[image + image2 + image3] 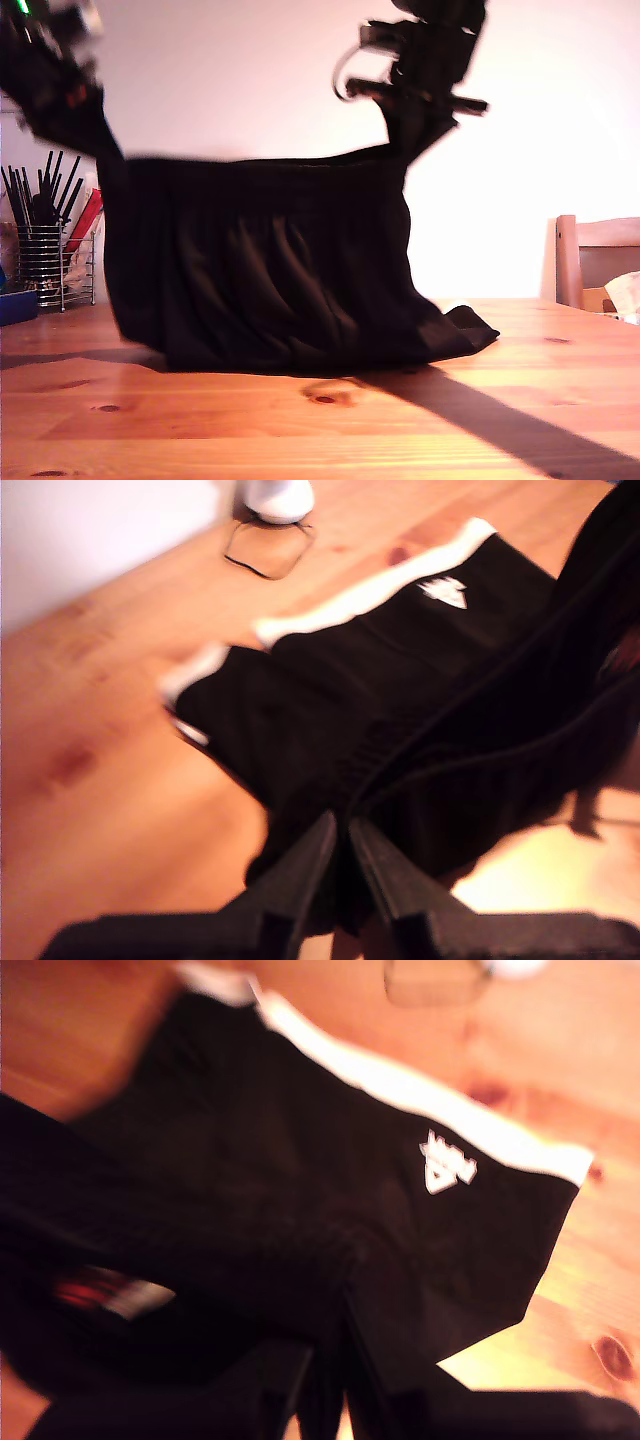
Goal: Fold the shorts in front of you. After folding it, place it to the left side.
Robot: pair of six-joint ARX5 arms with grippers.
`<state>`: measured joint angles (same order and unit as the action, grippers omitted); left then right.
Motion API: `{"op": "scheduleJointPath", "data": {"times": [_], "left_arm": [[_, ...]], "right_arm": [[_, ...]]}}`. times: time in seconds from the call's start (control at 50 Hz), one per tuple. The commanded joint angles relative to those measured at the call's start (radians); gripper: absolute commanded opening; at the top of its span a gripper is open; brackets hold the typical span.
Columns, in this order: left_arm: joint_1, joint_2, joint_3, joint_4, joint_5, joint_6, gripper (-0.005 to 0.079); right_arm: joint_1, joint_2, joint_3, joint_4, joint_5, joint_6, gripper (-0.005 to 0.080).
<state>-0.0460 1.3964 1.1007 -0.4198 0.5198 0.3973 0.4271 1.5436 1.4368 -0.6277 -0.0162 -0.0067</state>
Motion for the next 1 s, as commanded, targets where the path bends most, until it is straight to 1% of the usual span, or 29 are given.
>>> {"op": "scheduleJointPath", "data": {"times": [0.0,0.1,0.24,0.4,0.46,0.66,0.72,0.8,0.98], "left_arm": [[-0.012,-0.032,-0.069,0.018,-0.008,-0.013,-0.002],[-0.041,-0.092,-0.158,0.045,-0.02,-0.033,-0.002],[-0.096,-0.177,-0.258,0.053,-0.089,-0.053,-0.002],[-0.141,-0.241,-0.37,0.067,-0.109,-0.061,-0.002],[-0.154,-0.247,-0.413,0.085,-0.109,-0.068,-0.002],[-0.201,-0.253,-0.568,0.153,-0.129,-0.149,-0.002],[-0.218,-0.253,-0.585,0.154,-0.142,-0.185,-0.002],[-0.245,-0.253,-0.587,0.14,-0.185,-0.219,-0.002],[-0.312,-0.253,-0.587,0.105,-0.266,-0.266,-0.002]], "right_arm": [[-0.002,-0.037,-0.09,0.016,-0.001,0.018,-0.0013],[0.008,-0.109,-0.204,0.032,-0.013,0.047,-0.0013],[0.031,-0.208,-0.389,0.066,-0.01,0.073,-0.0013],[0.058,-0.333,-0.595,0.156,-0.004,0.164,-0.0013],[0.074,-0.375,-0.643,0.169,0.003,0.169,-0.0013],[0.11,-0.446,-0.771,0.164,0.017,0.208,-0.0013],[0.122,-0.45,-0.813,0.164,0.016,0.225,-0.0013],[0.145,-0.452,-0.858,0.167,0.017,0.242,-0.0013],[0.168,-0.452,-0.911,0.166,0.031,0.245,-0.0013]]}}
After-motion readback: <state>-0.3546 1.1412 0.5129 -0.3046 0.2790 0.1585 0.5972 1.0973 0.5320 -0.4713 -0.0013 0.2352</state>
